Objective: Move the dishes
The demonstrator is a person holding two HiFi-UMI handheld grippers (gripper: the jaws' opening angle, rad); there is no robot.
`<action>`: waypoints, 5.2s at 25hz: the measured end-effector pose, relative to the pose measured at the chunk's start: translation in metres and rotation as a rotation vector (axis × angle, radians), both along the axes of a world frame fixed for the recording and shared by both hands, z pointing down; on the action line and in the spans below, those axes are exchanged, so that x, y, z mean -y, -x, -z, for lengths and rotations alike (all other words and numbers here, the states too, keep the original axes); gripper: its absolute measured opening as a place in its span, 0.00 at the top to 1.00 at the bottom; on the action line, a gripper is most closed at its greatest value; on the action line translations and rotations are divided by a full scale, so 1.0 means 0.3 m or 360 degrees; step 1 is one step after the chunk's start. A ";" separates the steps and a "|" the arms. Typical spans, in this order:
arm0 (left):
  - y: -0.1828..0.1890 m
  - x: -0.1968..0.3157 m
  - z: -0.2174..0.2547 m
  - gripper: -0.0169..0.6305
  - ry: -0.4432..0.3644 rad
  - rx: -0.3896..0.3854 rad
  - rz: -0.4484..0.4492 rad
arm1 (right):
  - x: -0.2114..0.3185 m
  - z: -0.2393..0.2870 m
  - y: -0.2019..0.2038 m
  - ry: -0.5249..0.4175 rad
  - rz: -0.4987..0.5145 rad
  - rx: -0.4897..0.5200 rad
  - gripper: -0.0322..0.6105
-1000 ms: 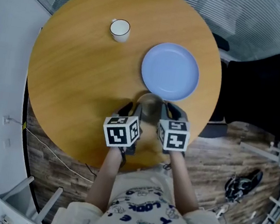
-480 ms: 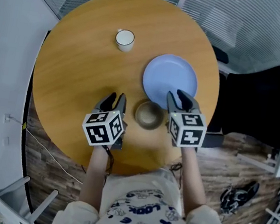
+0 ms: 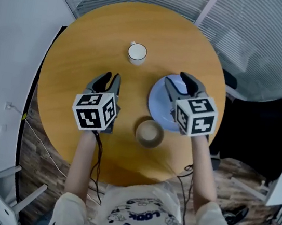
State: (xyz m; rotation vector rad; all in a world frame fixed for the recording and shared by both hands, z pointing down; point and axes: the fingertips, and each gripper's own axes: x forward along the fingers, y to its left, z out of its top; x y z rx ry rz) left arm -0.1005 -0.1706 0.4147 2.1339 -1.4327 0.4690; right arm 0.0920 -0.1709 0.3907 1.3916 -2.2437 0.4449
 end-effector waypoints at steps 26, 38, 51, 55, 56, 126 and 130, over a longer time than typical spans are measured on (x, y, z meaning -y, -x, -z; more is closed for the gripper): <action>-0.175 0.293 -0.349 0.55 -0.0042 0.0310 -0.0402 | 0.435 -0.262 0.407 0.0205 0.0650 0.0115 0.39; -0.213 0.342 -0.376 0.55 -0.0118 0.0246 -0.0418 | 0.435 -0.367 0.458 0.0336 0.0710 0.0141 0.38; -0.247 0.328 -0.329 0.55 -0.0155 0.0267 -0.0506 | 0.425 -0.324 0.415 0.0376 0.0614 0.0272 0.38; -0.310 0.335 -0.261 0.55 -0.0212 0.0271 -0.0569 | 0.428 -0.253 0.346 0.0299 0.0562 0.0263 0.38; -0.328 0.338 -0.246 0.55 -0.0228 0.0271 -0.0592 | 0.430 -0.238 0.327 0.0286 0.0544 0.0262 0.38; -0.318 -0.065 -0.108 0.57 0.0004 -0.0195 -0.0525 | -0.239 -0.174 -0.208 0.0084 -0.0497 0.0419 0.75; -0.260 -0.186 -0.123 0.61 0.0055 -0.0294 -0.0474 | -0.359 -0.190 -0.175 0.0073 -0.0577 0.0367 0.84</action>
